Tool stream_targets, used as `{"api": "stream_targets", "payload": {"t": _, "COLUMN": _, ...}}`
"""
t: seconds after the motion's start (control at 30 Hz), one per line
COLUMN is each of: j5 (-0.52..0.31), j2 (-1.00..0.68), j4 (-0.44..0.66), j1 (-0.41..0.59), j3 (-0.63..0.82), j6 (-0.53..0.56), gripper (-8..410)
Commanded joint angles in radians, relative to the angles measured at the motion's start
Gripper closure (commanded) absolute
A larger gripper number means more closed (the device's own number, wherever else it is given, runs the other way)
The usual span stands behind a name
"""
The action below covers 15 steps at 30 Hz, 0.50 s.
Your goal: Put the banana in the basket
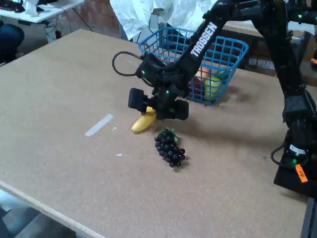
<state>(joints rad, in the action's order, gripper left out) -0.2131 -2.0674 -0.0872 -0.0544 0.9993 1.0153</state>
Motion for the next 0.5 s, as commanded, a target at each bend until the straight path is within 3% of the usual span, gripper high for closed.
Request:
{"api": "stream_targets", "payload": {"t": 0.0, "j5": -0.002, "j2": 0.000, "j4": 0.000, "j1": 0.000, "j3": -0.001, "j6": 0.002, "gripper": 162}}
{"api": "stream_targets", "payload": {"t": 0.13, "j5": -0.005, "j2": -0.001, "j4": 0.000, "j1": 0.000, "j3": -0.001, "j6": 0.002, "gripper": 229}}
{"api": "stream_targets", "payload": {"t": 0.37, "j5": -0.006, "j2": 0.001, "j4": -0.005, "j1": 0.000, "j3": -0.001, "j6": 0.006, "gripper": 409}}
{"api": "stream_targets", "payload": {"t": 0.47, "j5": -0.005, "j2": 0.008, "j4": -0.006, "j1": 0.000, "j3": -0.001, "j6": 0.002, "gripper": 400}}
